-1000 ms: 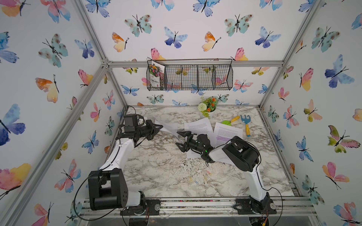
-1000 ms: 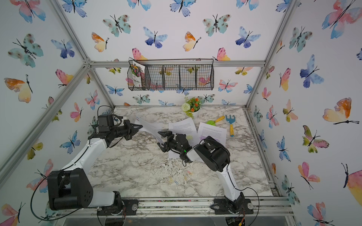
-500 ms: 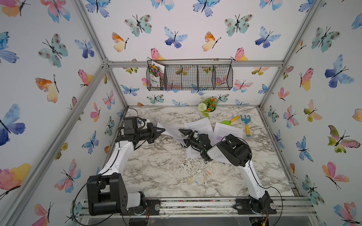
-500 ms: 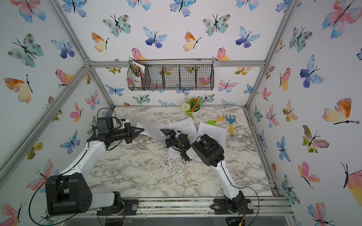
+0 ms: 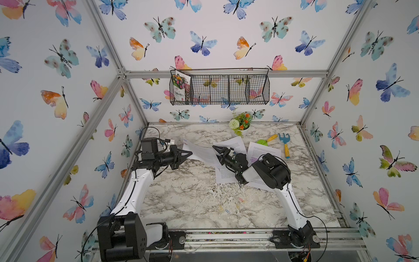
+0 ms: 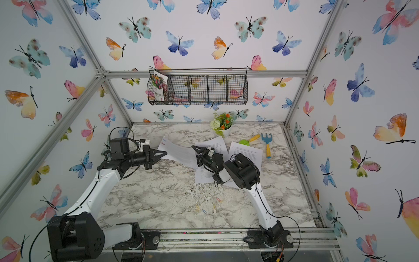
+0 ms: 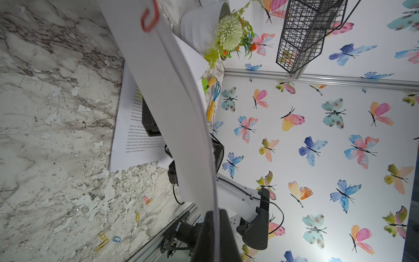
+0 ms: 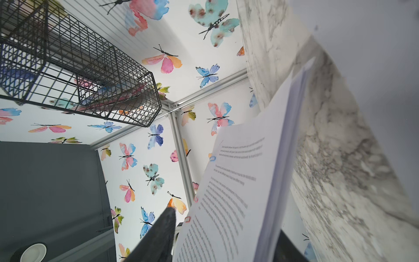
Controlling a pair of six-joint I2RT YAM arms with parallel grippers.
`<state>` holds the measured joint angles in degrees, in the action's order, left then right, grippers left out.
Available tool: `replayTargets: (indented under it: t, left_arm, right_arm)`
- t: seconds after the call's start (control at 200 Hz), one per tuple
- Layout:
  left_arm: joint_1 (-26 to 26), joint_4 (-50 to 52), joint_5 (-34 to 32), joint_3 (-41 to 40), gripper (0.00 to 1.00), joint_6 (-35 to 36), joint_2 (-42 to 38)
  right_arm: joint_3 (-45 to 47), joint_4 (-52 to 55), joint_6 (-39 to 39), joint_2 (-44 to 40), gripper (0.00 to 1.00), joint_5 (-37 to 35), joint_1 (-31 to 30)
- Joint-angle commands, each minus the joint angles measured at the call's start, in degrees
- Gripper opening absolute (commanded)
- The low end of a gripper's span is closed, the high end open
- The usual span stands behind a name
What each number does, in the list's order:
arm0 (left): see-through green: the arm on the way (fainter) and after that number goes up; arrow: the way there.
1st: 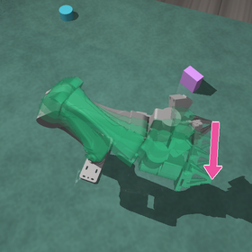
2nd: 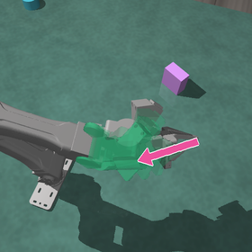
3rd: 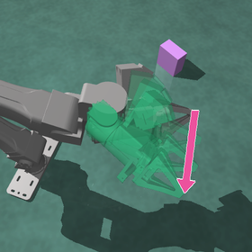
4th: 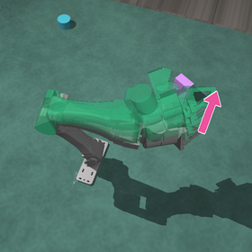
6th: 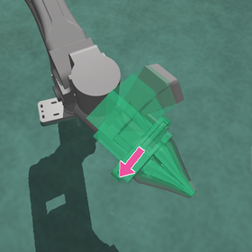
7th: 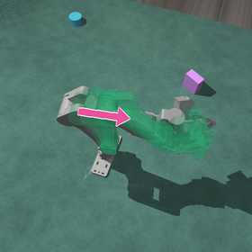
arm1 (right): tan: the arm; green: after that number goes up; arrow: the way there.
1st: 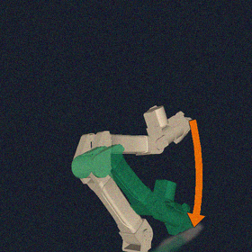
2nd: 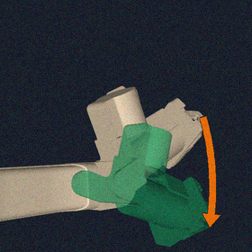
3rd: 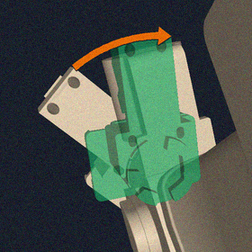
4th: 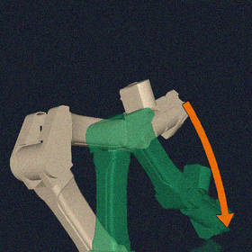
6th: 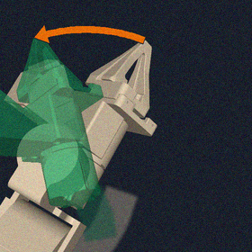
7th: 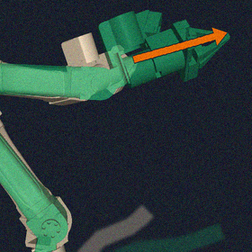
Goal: Unclip the paperclips from the documents
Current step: Pick up the document from the center of the board.
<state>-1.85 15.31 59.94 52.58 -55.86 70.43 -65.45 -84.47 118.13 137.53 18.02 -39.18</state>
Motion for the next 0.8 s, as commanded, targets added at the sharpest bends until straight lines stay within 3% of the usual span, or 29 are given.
replayTargets:
  t: [0.0,0.28,0.471,0.626,0.661,0.796]
  left_arm:
    - [0.26,0.93,2.71,0.55,0.0,1.6,-1.33]
    - [0.3,5.6,4.65,0.77,0.0,4.99,-2.76]
    - [0.2,10.63,4.88,-0.08,0.0,8.82,-4.4]
    - [0.18,22.63,1.8,2.55,0.0,19.69,-4.23]
    - [0.24,24.53,0.85,3.04,0.07,21.35,-4.24]
    - [0.23,26.0,-2.87,4.04,0.47,23.66,-5.22]
  right_arm:
    - [-1.44,-3.16,15.56,1.8,0.54,1.68,0.39]
    - [-5.95,-1.62,13.86,4.23,0.41,6.02,1.01]
    - [-6.1,-0.7,11.29,3.81,0.15,8.95,2.21]
    - [-5.74,-0.05,8.48,1.86,0.02,12.86,4.16]
    - [-5.72,0.38,7.57,1.18,0.02,14.07,4.68]
    - [-5.78,3.01,3.0,-2.56,0.02,19.07,6.82]
